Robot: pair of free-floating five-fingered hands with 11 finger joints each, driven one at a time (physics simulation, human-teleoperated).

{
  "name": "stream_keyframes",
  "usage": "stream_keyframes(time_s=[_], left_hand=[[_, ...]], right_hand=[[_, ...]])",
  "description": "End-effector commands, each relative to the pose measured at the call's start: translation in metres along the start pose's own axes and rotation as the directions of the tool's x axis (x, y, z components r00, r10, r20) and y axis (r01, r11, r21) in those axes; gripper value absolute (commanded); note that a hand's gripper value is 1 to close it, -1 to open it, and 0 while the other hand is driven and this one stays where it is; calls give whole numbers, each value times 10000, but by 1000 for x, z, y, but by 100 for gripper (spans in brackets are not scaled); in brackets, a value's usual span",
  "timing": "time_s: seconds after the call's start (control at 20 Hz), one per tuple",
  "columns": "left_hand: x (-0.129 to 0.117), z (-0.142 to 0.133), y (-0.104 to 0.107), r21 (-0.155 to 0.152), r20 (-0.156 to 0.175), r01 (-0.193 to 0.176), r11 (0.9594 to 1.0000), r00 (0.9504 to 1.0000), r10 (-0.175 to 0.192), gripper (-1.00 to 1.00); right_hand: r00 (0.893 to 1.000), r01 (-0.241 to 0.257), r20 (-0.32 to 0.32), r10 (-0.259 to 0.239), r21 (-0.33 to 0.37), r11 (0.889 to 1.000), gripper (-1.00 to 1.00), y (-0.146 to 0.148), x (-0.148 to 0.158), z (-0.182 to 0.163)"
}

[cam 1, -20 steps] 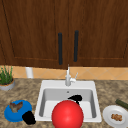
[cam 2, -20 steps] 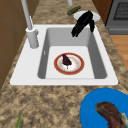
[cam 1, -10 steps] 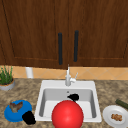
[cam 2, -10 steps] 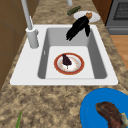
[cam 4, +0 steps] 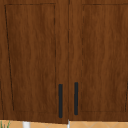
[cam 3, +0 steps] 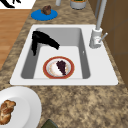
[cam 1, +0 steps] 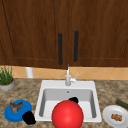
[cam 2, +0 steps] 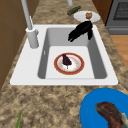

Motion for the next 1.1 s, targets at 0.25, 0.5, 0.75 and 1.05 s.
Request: stream_keyframes(time_s=[0.25,0.5,0.75,1.05], left_hand=[[0,0,0,0,0,0,10000,10000,0,0],[0,0,0,0,0,0,10000,10000,0,0],[0,0,0,0,0,0,10000,10000,0,0],[0,0,0,0,0,0,10000,10000,0,0]], right_hand=[[9994,126,290,-171,1487,9888,-100,30,2,-68],[9992,257,265,-296,1365,9903,-100,67,10,-90],[9989,387,243,-404,644,9972,-100,102,20,-100],[9975,422,481,-514,1755,9836,-100,115,13,-139]])
